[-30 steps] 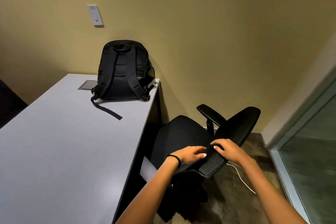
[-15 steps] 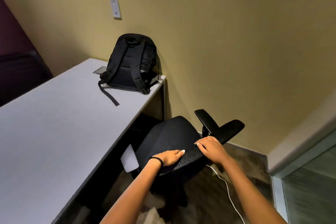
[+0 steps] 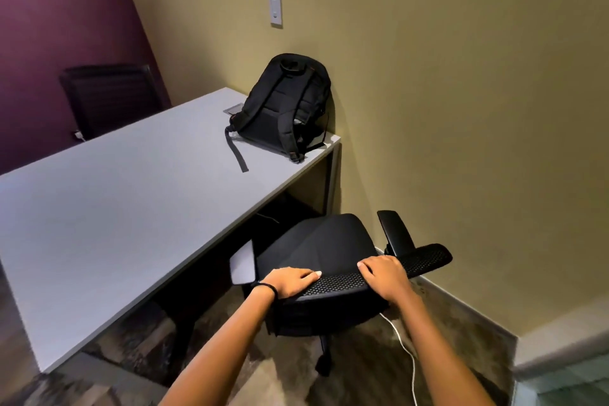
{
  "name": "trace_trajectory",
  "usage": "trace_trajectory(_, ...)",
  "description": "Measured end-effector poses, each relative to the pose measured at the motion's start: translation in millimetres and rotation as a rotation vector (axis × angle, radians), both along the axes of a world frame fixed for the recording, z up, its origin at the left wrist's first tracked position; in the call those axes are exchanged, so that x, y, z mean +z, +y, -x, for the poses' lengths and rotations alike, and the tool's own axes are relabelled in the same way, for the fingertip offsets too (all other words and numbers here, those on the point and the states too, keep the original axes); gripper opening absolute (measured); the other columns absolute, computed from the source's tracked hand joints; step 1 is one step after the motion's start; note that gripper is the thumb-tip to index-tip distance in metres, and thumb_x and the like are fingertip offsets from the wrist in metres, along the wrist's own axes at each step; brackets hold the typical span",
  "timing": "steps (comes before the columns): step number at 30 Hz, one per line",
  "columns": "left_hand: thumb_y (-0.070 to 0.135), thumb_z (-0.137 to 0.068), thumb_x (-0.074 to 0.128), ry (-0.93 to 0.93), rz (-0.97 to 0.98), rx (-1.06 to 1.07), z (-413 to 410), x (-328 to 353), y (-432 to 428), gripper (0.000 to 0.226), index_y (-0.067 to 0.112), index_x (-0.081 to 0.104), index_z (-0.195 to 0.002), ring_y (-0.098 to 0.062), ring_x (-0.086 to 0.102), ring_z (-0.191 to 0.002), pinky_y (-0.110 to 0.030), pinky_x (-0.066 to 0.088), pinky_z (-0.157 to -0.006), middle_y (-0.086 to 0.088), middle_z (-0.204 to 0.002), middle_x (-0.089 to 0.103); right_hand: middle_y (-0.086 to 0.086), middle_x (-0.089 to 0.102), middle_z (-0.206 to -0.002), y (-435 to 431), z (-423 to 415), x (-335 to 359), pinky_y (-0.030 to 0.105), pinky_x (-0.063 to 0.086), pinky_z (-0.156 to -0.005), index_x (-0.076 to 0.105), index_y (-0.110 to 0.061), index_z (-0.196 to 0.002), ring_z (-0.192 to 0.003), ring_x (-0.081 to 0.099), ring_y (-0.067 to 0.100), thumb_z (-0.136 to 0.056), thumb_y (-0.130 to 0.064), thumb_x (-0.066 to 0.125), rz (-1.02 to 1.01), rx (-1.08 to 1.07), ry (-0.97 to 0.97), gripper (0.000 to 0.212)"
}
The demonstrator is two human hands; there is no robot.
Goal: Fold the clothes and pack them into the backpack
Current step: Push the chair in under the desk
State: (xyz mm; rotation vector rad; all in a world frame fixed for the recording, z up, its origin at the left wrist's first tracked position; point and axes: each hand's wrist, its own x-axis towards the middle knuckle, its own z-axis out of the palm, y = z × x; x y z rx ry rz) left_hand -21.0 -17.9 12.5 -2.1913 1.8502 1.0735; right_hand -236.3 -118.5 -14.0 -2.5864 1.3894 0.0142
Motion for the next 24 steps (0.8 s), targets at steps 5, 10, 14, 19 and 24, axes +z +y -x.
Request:
trace_trajectory(5, 0.071, -0.089, 0.021, 0.155, -0.200, 0.045, -4, 1, -16, 0.069, 0.031, 0.035, -0.143, -0.019, 0.030, -0.139, -0.039, 0.017, -0.117, 0.007, -0.152, 0.031, -0.002, 0.066, -0.114, -18, 11, 4, 0.033, 0.037, -0.095, 0.066, -0.020, -0.112, -0.105, 0.057, 0.017, -0.098, -0.039, 0.032, -0.076, 0.012, 0.006, 0.040)
trace_trajectory(10, 0.072, -0.088, 0.022, 0.252, -0.352, 0.096, -1, 3, -27, 0.075, 0.025, 0.032, -0.146, -0.020, 0.029, -0.140, -0.040, 0.016, -0.118, 0.003, -0.153, 0.029, -0.006, 0.067, -0.110, -28, 27, 10, 0.031, 0.039, -0.093, 0.067, -0.024, -0.110, -0.103, 0.058, 0.013, -0.096, -0.045, 0.038, -0.140, 0.034, -0.046, 0.038)
trace_trajectory(14, 0.085, -0.075, 0.022, 0.277, -0.340, 0.124, -2, -11, -30, 0.091, 0.025, 0.036, -0.143, -0.020, 0.036, -0.136, -0.043, 0.020, -0.117, 0.004, -0.150, 0.035, -0.009, 0.070, -0.104, -38, 37, 15, 0.028, 0.043, -0.083, 0.071, -0.029, -0.103, -0.098, 0.062, 0.013, -0.095, -0.042, 0.044, -0.219, -0.062, -0.098, 0.031)
trace_trajectory(19, 0.082, -0.079, 0.017, 0.239, -0.317, 0.121, -4, -15, -28, 0.087, 0.027, 0.034, -0.144, -0.020, 0.030, -0.139, -0.044, 0.016, -0.118, 0.004, -0.152, 0.031, -0.011, 0.071, -0.093, -53, 29, 16, 0.024, 0.040, -0.070, 0.073, -0.029, -0.086, -0.084, 0.062, 0.008, -0.090, -0.035, 0.052, -0.278, -0.123, -0.081, 0.022)
trace_trajectory(24, 0.071, -0.089, 0.014, 0.223, -0.359, 0.083, -8, -16, -35, 0.075, 0.025, 0.026, -0.148, -0.020, 0.023, -0.143, -0.041, 0.010, -0.118, 0.003, -0.155, 0.024, -0.010, 0.070, -0.098, -64, 26, 14, 0.025, 0.038, -0.073, 0.071, -0.029, -0.092, -0.093, 0.061, 0.012, -0.087, -0.037, 0.050, -0.276, -0.103, 0.021, 0.023)
